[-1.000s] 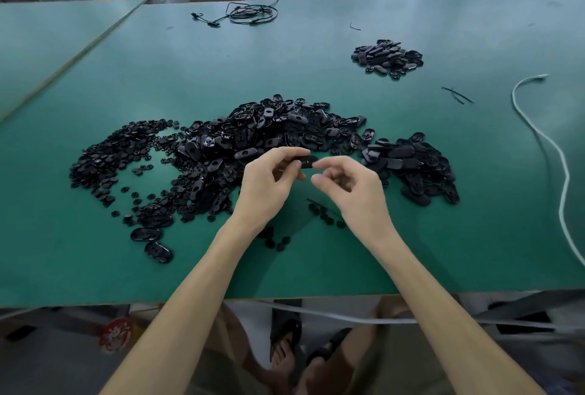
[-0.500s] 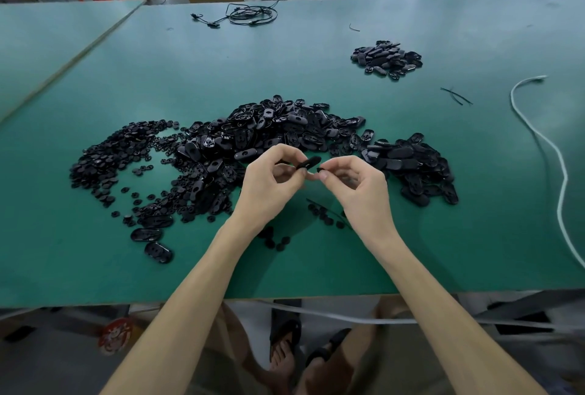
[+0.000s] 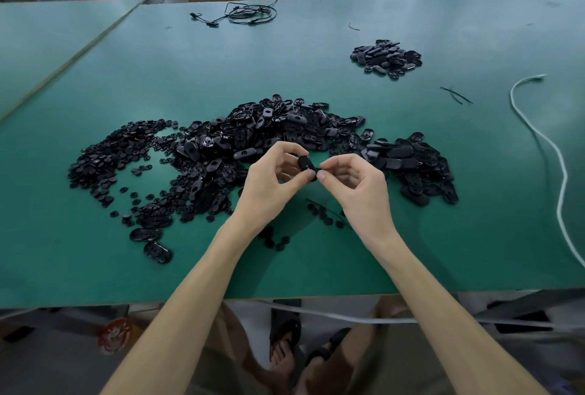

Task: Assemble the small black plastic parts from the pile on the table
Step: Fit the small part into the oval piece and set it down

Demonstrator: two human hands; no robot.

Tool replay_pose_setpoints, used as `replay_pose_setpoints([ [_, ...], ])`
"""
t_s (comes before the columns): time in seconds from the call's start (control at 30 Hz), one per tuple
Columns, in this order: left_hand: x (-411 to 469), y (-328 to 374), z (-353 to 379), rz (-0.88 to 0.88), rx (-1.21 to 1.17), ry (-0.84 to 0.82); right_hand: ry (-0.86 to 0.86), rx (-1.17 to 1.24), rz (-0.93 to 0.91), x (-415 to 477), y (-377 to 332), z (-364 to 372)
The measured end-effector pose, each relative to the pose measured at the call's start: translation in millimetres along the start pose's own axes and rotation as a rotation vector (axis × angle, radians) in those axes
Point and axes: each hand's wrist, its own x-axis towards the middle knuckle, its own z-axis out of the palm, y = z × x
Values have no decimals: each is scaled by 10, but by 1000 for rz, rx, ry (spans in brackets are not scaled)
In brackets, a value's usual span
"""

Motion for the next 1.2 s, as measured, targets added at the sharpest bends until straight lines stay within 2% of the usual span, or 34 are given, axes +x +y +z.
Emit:
replay_pose_setpoints([
  [0.33, -4, 2, -6, 20, -44, -10, 47, -35, 24, 6, 4, -6],
  [1.2, -23, 38, -14, 62, 13, -29, 47, -60, 53, 17, 29, -3],
])
